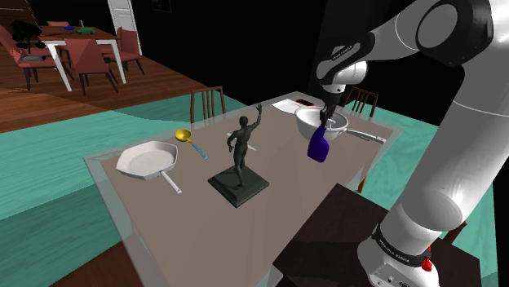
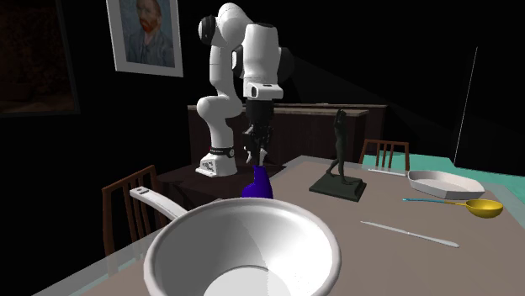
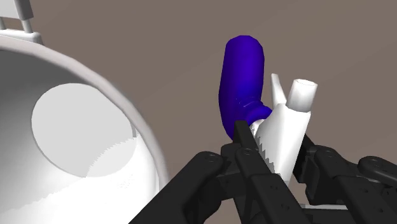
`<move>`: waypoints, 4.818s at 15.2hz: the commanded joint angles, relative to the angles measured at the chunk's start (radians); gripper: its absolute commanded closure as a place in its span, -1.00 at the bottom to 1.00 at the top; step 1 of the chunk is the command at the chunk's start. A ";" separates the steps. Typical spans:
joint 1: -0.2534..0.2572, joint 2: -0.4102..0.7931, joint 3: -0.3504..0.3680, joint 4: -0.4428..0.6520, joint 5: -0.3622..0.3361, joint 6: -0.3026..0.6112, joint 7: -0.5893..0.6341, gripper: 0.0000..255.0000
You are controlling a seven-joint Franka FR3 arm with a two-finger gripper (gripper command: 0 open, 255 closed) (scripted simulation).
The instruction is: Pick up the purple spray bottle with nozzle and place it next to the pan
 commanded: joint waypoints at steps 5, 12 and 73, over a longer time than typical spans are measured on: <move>0.003 -0.030 -0.001 0.025 -0.019 -0.051 0.013 1.00; 0.007 -0.074 0.000 0.079 -0.045 -0.142 0.030 1.00; 0.150 -0.265 0.186 0.427 -0.103 -0.675 0.351 1.00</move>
